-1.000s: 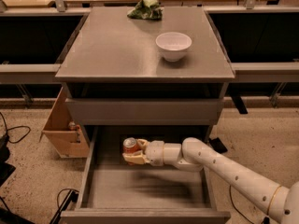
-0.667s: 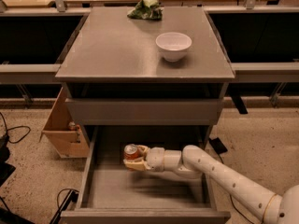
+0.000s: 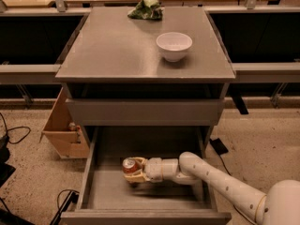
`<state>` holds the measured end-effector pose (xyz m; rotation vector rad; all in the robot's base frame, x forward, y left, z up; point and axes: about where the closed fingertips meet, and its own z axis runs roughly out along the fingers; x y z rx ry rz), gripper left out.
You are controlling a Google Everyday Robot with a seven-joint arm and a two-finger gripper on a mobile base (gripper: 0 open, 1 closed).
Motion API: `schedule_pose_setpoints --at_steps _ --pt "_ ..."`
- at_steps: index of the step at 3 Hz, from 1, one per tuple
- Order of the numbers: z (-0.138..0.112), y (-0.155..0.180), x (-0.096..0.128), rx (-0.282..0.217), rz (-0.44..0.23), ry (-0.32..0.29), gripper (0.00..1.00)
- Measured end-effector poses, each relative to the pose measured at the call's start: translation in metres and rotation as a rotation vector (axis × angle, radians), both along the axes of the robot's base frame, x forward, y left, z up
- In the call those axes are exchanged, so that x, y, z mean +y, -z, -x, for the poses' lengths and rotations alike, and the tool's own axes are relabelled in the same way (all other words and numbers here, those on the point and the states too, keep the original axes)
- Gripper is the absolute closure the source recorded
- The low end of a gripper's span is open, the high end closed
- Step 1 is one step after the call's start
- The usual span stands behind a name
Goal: Place coke can into middle drawer
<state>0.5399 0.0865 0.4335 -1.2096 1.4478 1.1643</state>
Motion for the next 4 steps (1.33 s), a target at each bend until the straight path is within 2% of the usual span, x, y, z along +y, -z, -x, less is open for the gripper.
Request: schedule_pose_setpoints --at_steps 1,2,3,4 --pt "0.0010 0.0020 0.0005 0.000 0.003 -0.004 0.84" --pt "0.0010 0.0020 0.0005 0.000 0.003 -0.004 0.60" --pt "0.0010 0.0020 0.0005 0.000 0.003 -0.004 0.29" --pt "0.0010 0.0020 0.0005 0.000 0.003 -0.004 0.06"
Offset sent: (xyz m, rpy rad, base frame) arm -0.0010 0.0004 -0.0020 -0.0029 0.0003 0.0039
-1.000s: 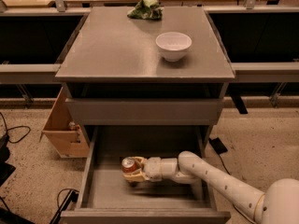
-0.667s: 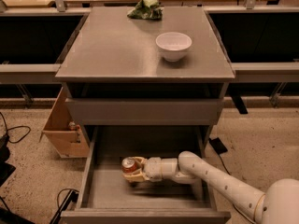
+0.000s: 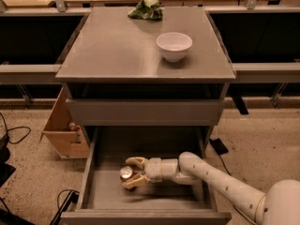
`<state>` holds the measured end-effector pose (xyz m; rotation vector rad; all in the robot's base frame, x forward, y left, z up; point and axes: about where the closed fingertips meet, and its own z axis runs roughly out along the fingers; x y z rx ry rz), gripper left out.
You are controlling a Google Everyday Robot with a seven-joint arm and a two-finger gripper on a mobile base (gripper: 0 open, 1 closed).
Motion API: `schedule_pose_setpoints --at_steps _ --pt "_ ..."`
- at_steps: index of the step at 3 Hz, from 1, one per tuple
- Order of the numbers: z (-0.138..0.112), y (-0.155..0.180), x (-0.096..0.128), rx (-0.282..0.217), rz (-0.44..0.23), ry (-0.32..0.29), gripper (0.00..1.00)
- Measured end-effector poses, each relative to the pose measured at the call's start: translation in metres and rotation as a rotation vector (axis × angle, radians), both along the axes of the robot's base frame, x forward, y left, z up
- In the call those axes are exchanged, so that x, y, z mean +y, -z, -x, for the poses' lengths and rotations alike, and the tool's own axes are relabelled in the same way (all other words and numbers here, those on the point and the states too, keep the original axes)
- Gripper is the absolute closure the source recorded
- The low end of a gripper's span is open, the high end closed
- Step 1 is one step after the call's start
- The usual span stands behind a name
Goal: Place coke can into middle drawer
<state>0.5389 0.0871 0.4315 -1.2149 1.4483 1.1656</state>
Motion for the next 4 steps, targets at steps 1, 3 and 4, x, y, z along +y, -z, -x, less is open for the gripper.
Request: schedule_pose_setpoints --at_steps 1,3,4 --pt "0.000 0.000 0.000 0.000 0.000 0.000 0.00" --pt "0.004 -0.011 0.004 -0.022 -0.009 -0.020 0.00" --pt "0.022 -0.040 -0.007 -0.052 0.022 -0.069 0.00"
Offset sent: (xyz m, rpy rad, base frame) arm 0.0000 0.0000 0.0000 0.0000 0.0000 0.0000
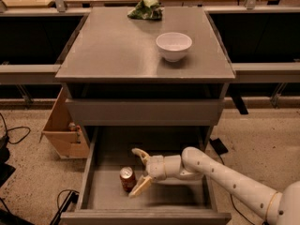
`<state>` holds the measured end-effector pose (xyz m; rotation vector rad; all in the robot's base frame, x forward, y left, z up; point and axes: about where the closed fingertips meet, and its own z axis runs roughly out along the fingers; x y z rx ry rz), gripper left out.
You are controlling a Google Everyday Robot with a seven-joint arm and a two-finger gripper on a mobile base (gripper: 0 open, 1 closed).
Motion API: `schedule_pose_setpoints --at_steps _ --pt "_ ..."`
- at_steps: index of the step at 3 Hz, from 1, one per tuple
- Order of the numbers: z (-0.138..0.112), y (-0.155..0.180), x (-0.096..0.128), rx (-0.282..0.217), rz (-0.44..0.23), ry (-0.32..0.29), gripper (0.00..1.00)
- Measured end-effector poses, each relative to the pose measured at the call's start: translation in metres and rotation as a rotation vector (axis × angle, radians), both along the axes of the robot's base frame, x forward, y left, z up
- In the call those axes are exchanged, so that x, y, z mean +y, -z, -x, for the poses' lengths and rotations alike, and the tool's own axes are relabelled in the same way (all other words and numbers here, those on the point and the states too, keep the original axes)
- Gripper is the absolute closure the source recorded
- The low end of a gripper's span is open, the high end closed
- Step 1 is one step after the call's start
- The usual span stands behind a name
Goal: Place coke can into middle drawer
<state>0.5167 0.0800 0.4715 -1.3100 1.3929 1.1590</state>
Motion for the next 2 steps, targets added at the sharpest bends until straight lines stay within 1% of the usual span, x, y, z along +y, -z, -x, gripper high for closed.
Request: schedule_pose_setpoints --at_steps 1,2 --pt "0.022 -0.045 -0.034 -0.040 0.041 -0.065 0.00" --pt "0.066 -0.088 -0.065 -0.045 0.228 -0.213 0.00"
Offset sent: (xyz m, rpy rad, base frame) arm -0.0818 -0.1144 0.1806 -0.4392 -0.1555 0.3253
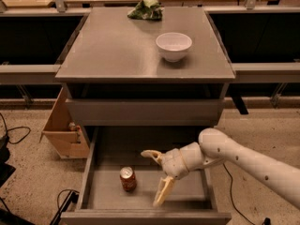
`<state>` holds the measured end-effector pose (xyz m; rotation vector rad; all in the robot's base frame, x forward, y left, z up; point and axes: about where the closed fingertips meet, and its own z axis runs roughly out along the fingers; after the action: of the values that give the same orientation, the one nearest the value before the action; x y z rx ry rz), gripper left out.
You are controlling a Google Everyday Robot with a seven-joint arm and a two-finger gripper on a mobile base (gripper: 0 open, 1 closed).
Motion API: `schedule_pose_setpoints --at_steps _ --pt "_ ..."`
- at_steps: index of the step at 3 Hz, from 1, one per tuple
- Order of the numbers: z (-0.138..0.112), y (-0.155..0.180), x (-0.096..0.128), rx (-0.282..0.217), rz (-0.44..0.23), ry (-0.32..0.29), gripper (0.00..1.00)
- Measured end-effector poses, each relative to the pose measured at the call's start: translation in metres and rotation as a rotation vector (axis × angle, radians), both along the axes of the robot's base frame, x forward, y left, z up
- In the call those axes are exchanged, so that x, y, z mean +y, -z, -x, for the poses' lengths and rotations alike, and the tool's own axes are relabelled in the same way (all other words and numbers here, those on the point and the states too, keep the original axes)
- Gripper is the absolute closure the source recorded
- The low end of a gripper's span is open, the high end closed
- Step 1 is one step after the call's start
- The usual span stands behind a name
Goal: Place coke can into middle drawer
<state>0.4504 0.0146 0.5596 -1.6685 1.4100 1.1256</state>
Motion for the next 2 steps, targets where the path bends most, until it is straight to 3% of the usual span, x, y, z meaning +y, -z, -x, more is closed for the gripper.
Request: schedule_pose_setpoints --at_steps 1,2 --pt "0.010 -0.046 -0.023 -0.025 0.181 -0.066 0.00" --pt "0.012 -0.100 -0.058 -0.058 0.355 -0.044 0.00"
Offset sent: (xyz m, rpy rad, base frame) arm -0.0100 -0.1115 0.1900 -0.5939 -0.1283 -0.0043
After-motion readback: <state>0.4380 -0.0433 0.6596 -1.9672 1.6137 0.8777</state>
